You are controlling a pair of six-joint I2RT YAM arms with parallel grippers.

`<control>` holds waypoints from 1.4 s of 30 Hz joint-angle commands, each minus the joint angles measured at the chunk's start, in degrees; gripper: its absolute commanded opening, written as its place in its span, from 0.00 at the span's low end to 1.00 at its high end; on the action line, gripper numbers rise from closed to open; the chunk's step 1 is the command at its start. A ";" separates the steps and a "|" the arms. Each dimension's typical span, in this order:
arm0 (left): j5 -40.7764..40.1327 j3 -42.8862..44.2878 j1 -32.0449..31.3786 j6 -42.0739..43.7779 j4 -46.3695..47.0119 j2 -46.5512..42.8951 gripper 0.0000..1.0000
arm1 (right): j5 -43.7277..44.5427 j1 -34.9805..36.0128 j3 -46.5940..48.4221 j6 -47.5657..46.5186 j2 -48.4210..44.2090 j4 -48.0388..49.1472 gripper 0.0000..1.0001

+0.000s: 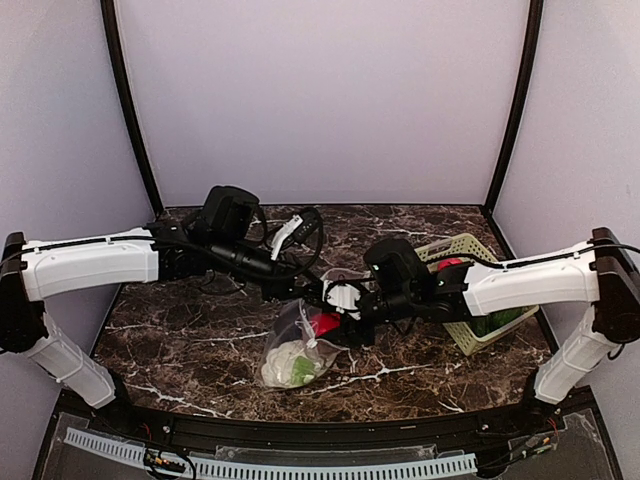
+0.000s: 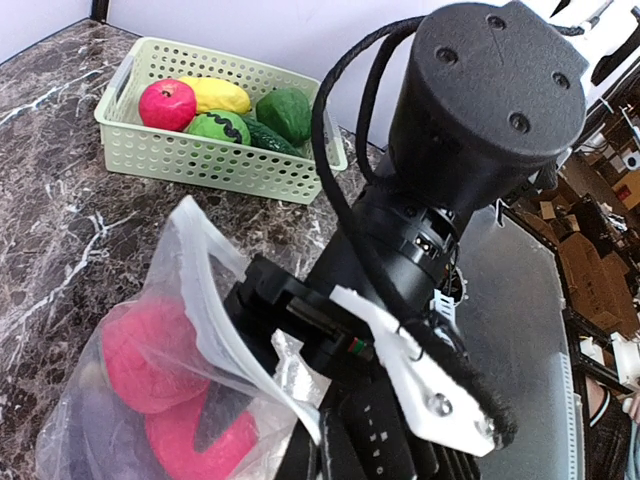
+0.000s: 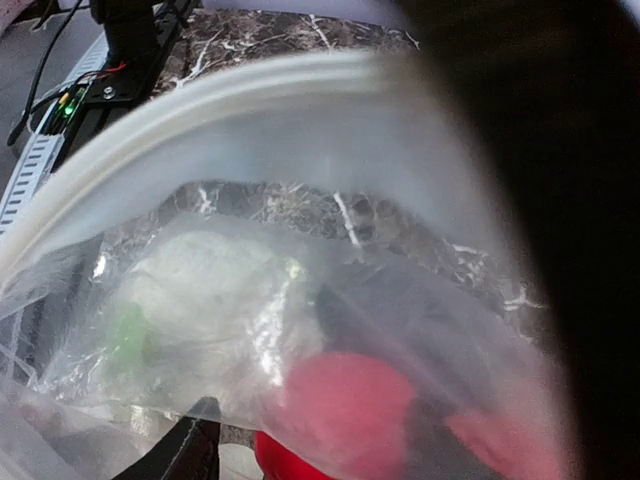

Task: Open the zip-top bag and remove the fake food

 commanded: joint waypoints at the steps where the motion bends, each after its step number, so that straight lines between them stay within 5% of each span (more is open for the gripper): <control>1: 1.12 -1.57 0.52 -0.94 2.49 -2.09 0.01 | 0.67 0.29 0.73 0.57 4.43 -0.75 0.60; 19: 3.77 -3.89 1.62 -1.10 3.17 -2.07 0.01 | 9.21 0.96 -0.18 3.38 11.01 -4.49 0.82; 32: 2.89 -3.47 0.63 -1.65 2.90 2.98 0.01 | 14.19 1.01 -10.92 11.05 2.42 2.51 0.84; 42: -2.13 -0.98 0.49 -1.82 -1.71 5.42 0.01 | 15.26 0.96 -8.14 12.92 8.06 3.87 0.84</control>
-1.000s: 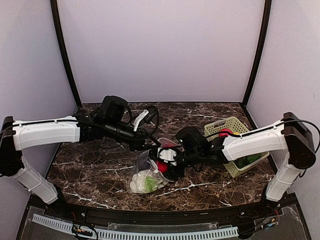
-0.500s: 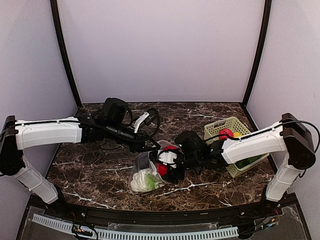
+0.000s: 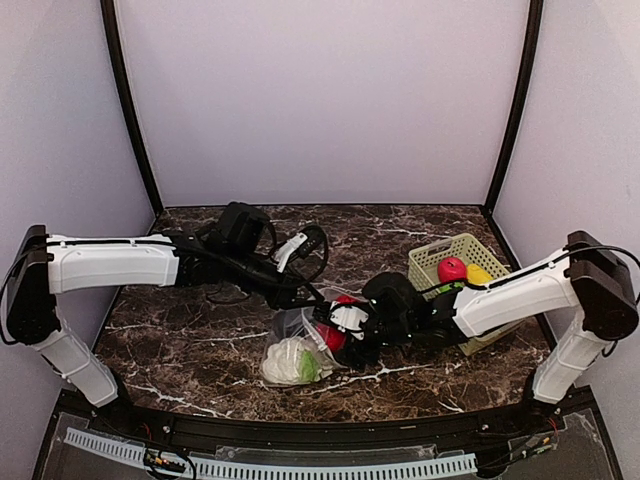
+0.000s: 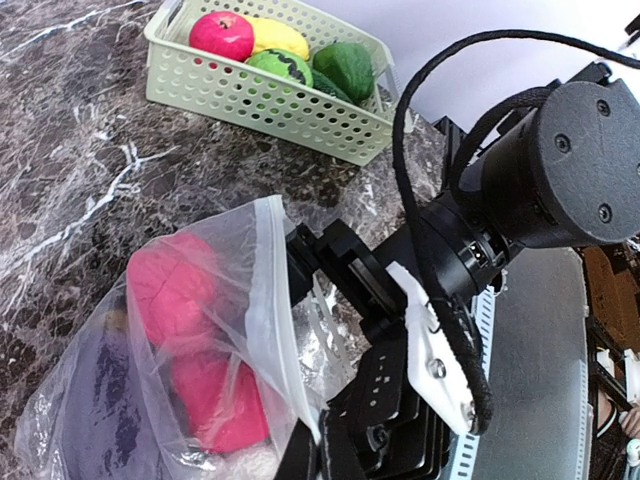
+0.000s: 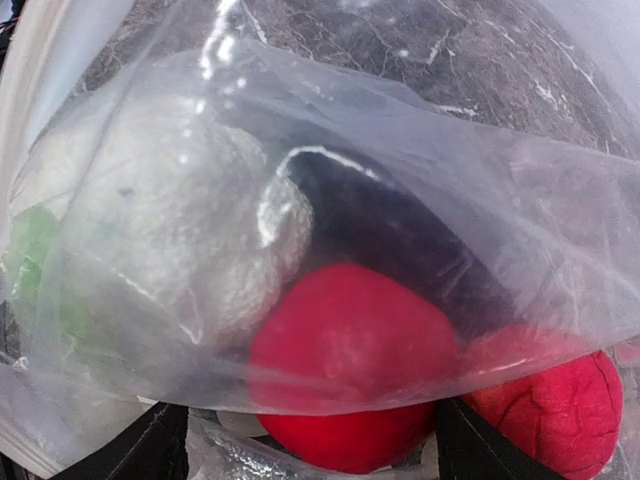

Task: Open the zip-top bag and remove the fake food

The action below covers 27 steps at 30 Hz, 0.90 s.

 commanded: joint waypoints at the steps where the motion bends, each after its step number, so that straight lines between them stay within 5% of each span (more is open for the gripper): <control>1: -0.69 1.87 -0.66 -0.20 -3.83 0.76 0.01 | 2.87 -0.89 1.32 4.26 5.28 -2.94 0.84; 27: 0.32 1.74 -0.65 0.39 -4.39 0.65 0.01 | 2.07 -0.83 3.12 2.58 4.20 9.98 0.85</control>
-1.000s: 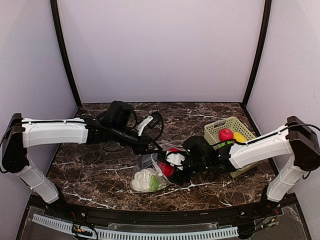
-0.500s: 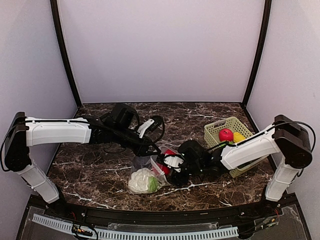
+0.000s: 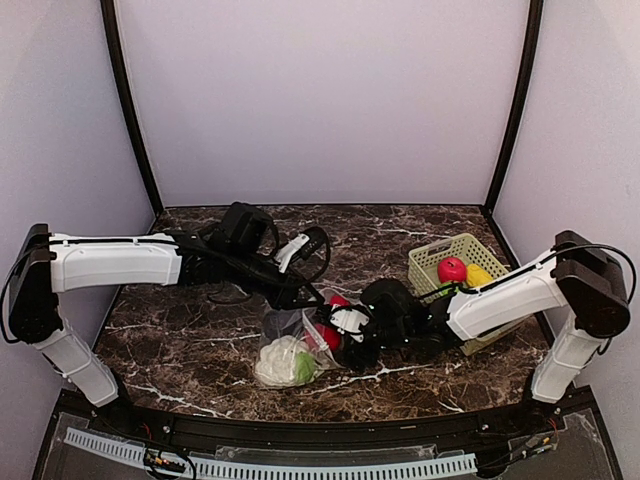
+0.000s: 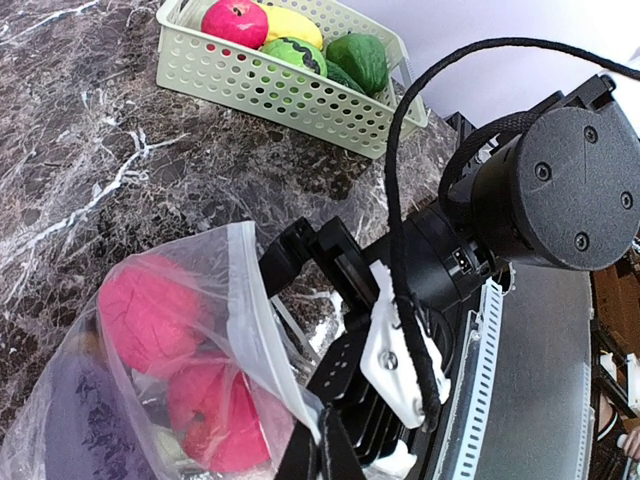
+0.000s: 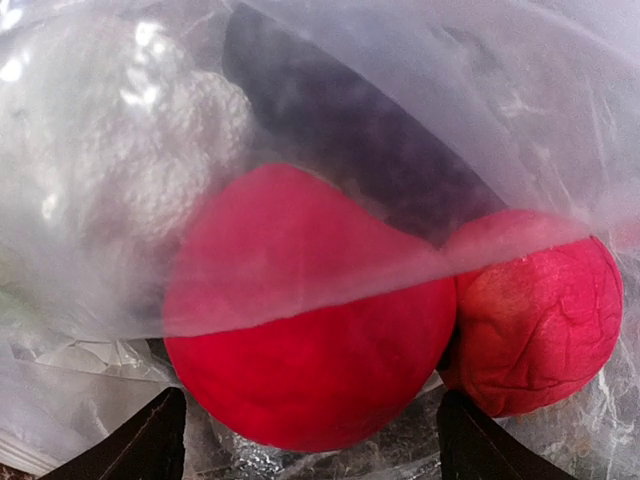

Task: Open the zip-top bag and remove the fake food

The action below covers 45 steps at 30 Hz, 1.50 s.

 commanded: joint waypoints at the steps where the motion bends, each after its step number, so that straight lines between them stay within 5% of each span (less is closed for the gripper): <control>1: 2.30 0.68 -0.52 0.61 -2.22 -0.75 0.01 | -1.56 -0.40 4.49 -0.54 1.06 7.08 0.85; 13: 3.04 0.78 -0.51 0.88 -2.29 -0.87 0.01 | -3.51 0.20 1.39 -1.36 -2.61 13.52 0.96; 26: 1.80 1.44 -0.01 0.77 -3.48 -1.06 0.01 | -1.77 0.23 -6.01 -1.64 -8.59 17.58 0.83; 45: 3.83 0.11 0.17 0.07 -2.96 -3.33 0.01 | -6.74 0.73 -1.82 -1.88 -4.03 20.64 0.72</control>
